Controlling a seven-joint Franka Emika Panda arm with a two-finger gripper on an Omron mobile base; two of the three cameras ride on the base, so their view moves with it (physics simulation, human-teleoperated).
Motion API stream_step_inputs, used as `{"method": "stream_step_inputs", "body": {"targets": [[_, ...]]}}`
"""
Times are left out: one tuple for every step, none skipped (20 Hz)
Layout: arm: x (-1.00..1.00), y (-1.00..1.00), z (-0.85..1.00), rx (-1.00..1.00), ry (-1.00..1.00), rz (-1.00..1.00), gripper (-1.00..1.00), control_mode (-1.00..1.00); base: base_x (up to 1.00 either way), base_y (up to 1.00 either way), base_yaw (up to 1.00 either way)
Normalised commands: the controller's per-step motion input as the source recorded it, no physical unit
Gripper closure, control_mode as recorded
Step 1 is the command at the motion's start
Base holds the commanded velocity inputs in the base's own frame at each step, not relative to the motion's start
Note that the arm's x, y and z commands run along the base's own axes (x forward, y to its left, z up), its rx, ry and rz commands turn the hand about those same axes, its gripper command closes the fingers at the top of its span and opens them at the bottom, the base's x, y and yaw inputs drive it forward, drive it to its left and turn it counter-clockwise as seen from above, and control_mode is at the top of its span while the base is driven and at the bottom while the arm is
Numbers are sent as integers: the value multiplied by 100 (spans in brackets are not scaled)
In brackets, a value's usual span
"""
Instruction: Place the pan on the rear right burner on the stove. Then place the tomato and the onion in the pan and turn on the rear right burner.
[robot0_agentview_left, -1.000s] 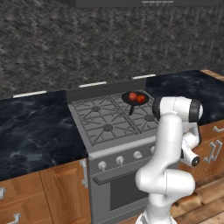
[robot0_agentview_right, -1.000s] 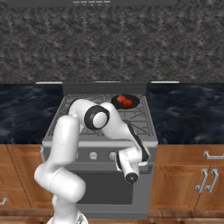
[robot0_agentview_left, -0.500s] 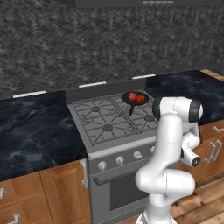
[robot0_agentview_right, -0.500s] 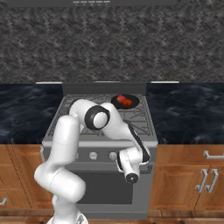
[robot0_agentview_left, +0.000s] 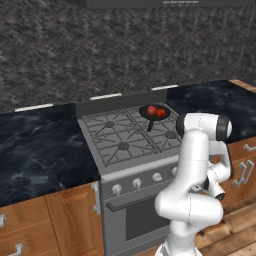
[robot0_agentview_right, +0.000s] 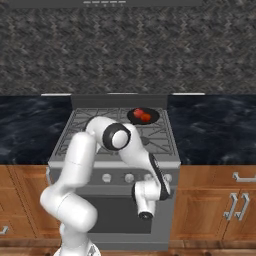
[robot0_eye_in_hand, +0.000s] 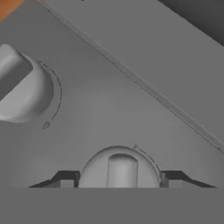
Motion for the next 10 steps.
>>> {"method": "stream_step_inputs", "body": {"targets": [[-24,0,-8,-36,-51,5,100,-100,0,0,0],[-23,0,-4,-34,-49,6,100,-100,0,0,0],[-18,0,-2,-33,-50,7,100,-100,0,0,0],[-20,0,0,-33,-52,8,100,-100,0,0,0],[-19,0,0,-33,-52,9,100,-100,0,0,0],[-19,0,0,-35,-54,9,100,-100,0,0,0],[-12,0,-1,-36,-52,9,100,-100,0,0,0],[-11,0,-4,-36,-49,11,100,-100,0,0,0],[-9,0,-4,-36,-49,11,100,-100,0,0,0],[-9,0,-3,-37,-50,11,100,-100,0,0,0]]}}
